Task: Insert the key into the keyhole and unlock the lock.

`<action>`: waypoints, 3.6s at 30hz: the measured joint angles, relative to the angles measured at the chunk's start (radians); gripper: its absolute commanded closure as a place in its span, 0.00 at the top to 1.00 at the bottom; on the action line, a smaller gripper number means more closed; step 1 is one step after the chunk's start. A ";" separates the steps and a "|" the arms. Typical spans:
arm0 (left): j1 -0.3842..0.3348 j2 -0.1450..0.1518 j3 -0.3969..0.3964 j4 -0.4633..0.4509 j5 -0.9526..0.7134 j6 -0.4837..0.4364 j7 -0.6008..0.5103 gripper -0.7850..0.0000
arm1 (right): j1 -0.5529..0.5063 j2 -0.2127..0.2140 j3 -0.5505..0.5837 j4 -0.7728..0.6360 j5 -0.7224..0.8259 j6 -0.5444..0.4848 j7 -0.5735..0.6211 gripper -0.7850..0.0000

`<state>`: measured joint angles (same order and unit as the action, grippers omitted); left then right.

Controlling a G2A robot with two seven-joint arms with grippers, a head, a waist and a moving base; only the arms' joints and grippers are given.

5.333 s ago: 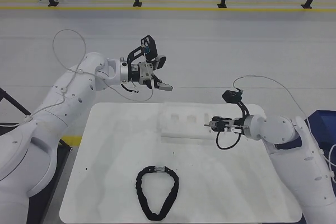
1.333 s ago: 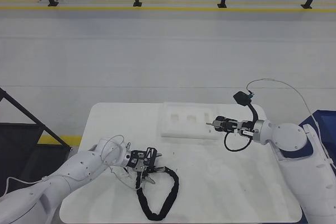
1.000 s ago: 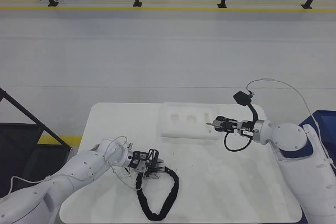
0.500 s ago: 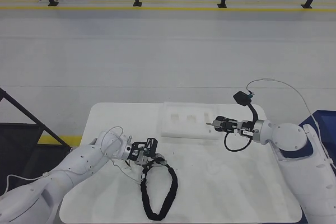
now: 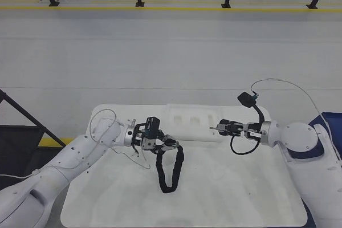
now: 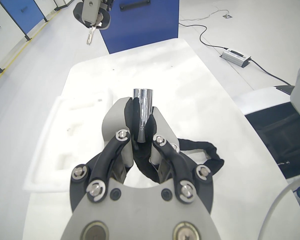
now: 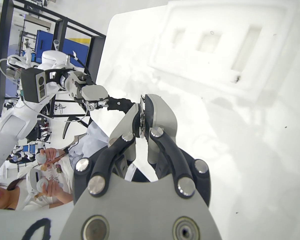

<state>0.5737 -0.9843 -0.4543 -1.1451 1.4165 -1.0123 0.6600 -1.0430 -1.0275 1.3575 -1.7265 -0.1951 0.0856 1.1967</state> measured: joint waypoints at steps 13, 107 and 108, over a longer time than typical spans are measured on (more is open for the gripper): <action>-0.068 -0.058 0.003 -0.058 -0.046 0.039 -0.045 0.00 | -0.031 0.029 0.074 -0.230 0.038 -0.022 0.133 0.00; -0.062 -0.253 0.064 0.142 0.169 0.173 0.321 0.00 | 0.162 0.131 -0.183 -0.429 -0.205 0.287 0.251 0.00; -0.063 -0.253 0.065 0.141 0.167 0.170 0.318 0.00 | 0.164 0.131 -0.188 -0.429 -0.207 0.288 0.249 0.00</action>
<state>0.5112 -1.2369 -0.3893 -1.0038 1.5837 -0.8421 0.9781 -0.8789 -0.8962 1.1697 -2.1553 -0.4022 0.3740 1.4459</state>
